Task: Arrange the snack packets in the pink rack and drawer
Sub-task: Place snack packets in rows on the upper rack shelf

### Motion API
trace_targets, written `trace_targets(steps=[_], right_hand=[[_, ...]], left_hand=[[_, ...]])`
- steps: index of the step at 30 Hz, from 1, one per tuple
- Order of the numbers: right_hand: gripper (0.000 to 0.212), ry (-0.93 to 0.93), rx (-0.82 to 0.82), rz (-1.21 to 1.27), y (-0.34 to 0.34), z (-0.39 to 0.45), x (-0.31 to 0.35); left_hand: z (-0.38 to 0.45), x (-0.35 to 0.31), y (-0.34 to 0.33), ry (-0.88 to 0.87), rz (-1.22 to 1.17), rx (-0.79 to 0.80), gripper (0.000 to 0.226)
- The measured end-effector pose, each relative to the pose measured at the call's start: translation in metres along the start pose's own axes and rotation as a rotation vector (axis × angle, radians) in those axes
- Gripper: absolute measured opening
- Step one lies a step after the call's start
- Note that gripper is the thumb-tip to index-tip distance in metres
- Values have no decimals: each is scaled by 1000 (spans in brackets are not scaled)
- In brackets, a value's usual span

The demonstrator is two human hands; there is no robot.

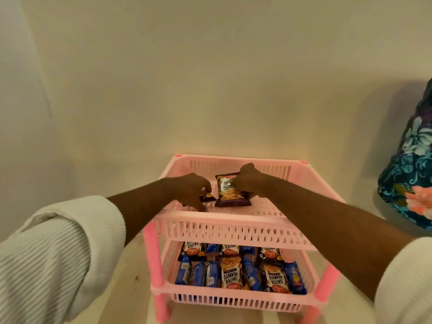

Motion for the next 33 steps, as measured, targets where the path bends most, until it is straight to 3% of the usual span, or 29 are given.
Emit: trace_targets(steps=[3, 5, 7, 9, 11, 14, 25, 33], right_hand=[[84, 111, -24, -361, -2, 3, -1], [76, 233, -77, -503, 3, -1, 10], [58, 397, -57, -643, 1, -9, 26], [46, 495, 88, -764, -14, -18, 33], [40, 487, 216, -832, -29, -20, 26], [38, 491, 259, -856, -36, -18, 18], [49, 469, 198, -859, -36, -1, 16], [61, 450, 203, -732, -22, -16, 20]], left_hand=[[-2, 8, 9, 32, -121, -21, 56], [-2, 17, 14, 98, -125, -64, 50], [-1, 25, 5, 172, -83, 46, 47], [1, 27, -7, 184, -65, 176, 45], [4, 25, -8, 153, -69, 197, 58], [8, 23, -5, 83, -72, 166, 76], [31, 32, -5, 50, 12, 51, 65], [19, 27, 7, 76, 1, -20, 70]])
Point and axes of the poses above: each hand's wrist, its own z-axis towards the middle knuckle, its own y-axis out of the back of the hand, x = y × z, the point moved 8 cm from there along z, towards the middle knuckle, and after that the axes turned 3 degrees about y, right-handed, at the moved point
